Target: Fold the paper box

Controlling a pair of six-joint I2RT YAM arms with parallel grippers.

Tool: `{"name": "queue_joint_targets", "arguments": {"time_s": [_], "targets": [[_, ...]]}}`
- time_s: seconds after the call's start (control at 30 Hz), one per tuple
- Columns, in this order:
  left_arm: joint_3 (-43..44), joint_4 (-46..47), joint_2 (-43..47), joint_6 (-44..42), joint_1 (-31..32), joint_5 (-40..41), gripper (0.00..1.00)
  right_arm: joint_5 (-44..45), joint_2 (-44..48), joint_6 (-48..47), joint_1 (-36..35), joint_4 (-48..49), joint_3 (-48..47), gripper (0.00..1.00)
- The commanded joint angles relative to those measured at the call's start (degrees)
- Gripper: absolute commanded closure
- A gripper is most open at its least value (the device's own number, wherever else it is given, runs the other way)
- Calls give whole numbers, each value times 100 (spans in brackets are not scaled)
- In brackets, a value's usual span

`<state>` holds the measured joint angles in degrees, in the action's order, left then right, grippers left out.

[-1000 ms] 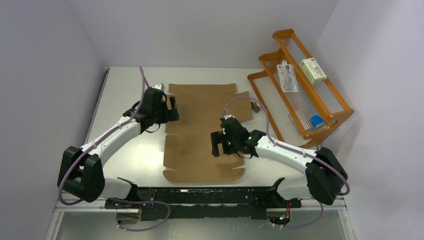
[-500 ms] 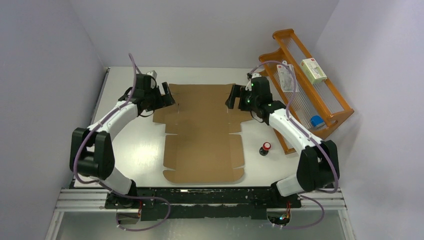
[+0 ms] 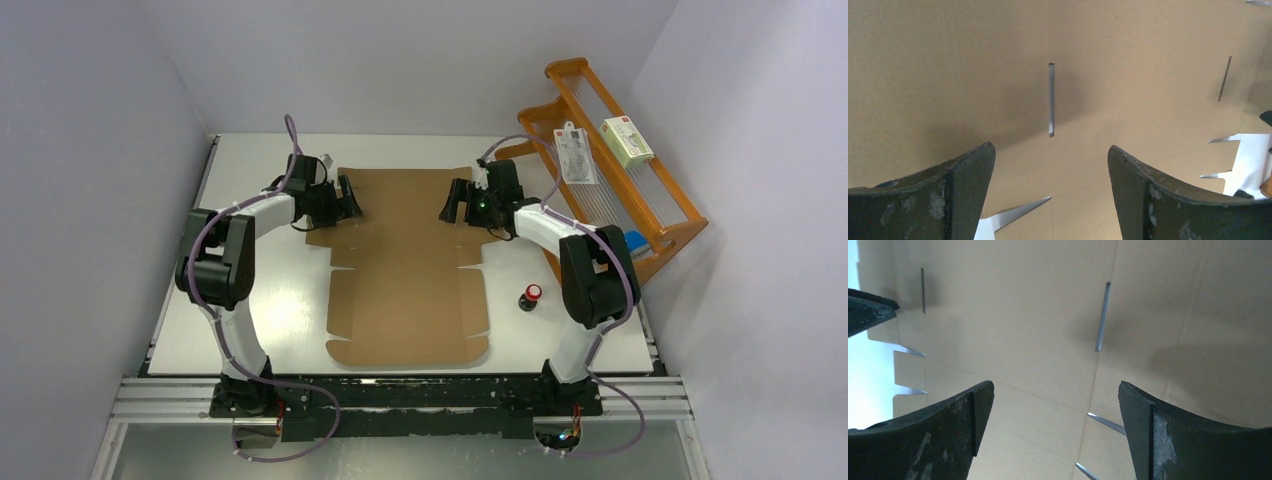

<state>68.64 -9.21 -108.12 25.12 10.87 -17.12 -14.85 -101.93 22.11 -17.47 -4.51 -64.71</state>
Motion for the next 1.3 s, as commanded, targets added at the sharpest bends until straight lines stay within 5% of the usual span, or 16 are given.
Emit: {"name": "queue_joint_targets", "arguments": {"time_s": [0.0,0.57,0.8,1.27], "targets": [[3,340,-95,101,0,-204,13,-194,-180,99,-47,204,170,0],[-2106,427,1661,708,108,772,13,-189,713,131,-789,-289,1546,0],[-1339,159,1731,608,-47,1147,11,-396,730,-88,-615,-526,653,0],[1825,-1447,-544,-480,-571,41,13,-922,-1169,-212,-322,-112,-1855,7]]}}
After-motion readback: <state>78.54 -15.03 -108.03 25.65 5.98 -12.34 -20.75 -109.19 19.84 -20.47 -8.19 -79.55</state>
